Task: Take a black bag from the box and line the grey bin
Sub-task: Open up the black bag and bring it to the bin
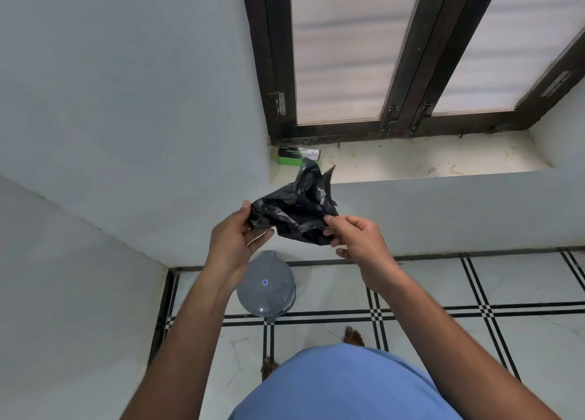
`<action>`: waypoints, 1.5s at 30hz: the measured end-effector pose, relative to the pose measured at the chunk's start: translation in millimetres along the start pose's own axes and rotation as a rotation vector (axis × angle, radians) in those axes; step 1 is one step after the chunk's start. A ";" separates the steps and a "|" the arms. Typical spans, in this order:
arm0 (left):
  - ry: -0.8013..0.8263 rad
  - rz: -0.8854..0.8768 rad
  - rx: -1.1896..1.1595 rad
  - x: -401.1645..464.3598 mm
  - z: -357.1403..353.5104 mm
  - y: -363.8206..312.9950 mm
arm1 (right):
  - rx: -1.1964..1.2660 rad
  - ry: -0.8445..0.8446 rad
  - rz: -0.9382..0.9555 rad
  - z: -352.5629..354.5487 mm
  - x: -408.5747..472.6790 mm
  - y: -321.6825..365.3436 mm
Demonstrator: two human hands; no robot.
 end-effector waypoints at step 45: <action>0.097 0.210 -0.094 11.1 31.1 -12.8 | -0.400 0.118 0.232 36.1 10.6 8.0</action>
Point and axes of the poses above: each hand's wrist, its own x-axis towards the middle knuckle, its own z-axis out of the back of the hand, y = z × x, the point moved 3 cm from there along x, towards the middle knuckle, and after that the axes turned 11 degrees about -y, right-handed, at the moved point
